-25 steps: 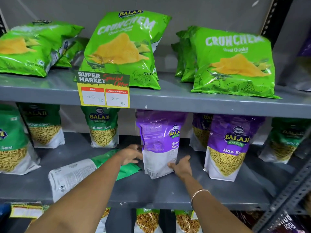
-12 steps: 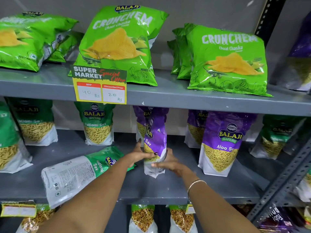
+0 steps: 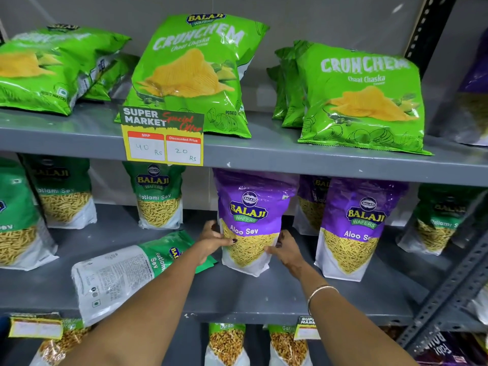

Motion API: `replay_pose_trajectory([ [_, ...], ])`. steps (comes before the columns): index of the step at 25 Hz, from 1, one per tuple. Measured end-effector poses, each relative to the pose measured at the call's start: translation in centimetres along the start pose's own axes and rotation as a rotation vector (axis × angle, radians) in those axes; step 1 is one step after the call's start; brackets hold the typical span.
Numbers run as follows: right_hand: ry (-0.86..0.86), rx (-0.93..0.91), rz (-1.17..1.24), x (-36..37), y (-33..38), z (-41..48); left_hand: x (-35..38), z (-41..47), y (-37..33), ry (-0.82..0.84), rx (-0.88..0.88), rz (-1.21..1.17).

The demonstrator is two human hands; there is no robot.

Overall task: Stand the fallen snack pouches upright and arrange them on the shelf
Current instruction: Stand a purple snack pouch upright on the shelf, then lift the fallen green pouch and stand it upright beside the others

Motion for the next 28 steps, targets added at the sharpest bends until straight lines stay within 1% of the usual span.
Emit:
replay_pose_trajectory([
  [2,-0.032,-0.006,0.005,-0.1,0.0,0.2,0.1,0.2,0.3,-0.028,0.028,0.063],
  [5,0.076,0.016,0.127,-0.1,0.6,-0.3,-0.1,0.4,0.7,-0.113,0.023,0.082],
  [8,0.18,-0.016,0.181,0.2,1.0,-0.7,0.1,0.2,1.1,-0.114,0.006,0.021],
  [10,0.194,-0.063,0.191,0.6,1.2,-0.7,0.2,-0.1,0.9,-0.112,0.022,0.002],
  [13,0.197,-0.048,0.187,0.4,1.5,-0.7,0.2,-0.7,0.6,-0.088,0.017,0.02],
  [14,0.222,-0.023,0.175,0.2,1.8,-1.0,0.0,-1.0,0.5,-0.086,0.027,0.04],
  [16,0.25,0.092,0.029,0.0,1.4,-0.9,-1.1,-1.4,0.5,-0.105,0.058,0.128],
  [19,0.3,0.374,-0.347,-0.1,0.1,-0.7,-5.4,-1.6,0.5,-0.194,0.105,0.356],
  [20,0.317,0.471,-0.401,0.1,-0.1,-0.8,-7.4,-1.5,0.8,-0.215,0.1,0.443],
  [22,0.384,0.605,-0.427,1.8,0.1,-2.1,-12.6,-0.3,1.9,-0.246,0.096,0.669],
  [24,0.481,0.653,-0.473,5.6,0.6,-4.1,-18.2,0.6,3.0,-0.235,0.063,0.838],
  [25,0.499,0.664,-0.494,8.0,0.9,-5.3,-20.4,0.8,3.3,-0.218,0.059,0.854],
  [26,0.474,0.661,-0.476,10.7,1.3,-6.7,-22.8,1.3,4.2,-0.173,0.014,0.833],
  [27,0.428,0.651,-0.419,13.2,1.7,-8.0,-24.6,1.5,4.9,-0.085,-0.006,0.819],
  [28,0.381,0.646,-0.335,15.8,1.7,-9.1,-26.0,2.0,5.7,0.0,-0.054,0.745],
])
Point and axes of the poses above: each hand's wrist, its own z-axis towards the middle knuckle, its own x-axis out of the palm, y = z × x, the point moved 2 cm from there along z, towards the middle knuckle, and after that the axes turned 10 degrees about -y, right-handed, at the moved point
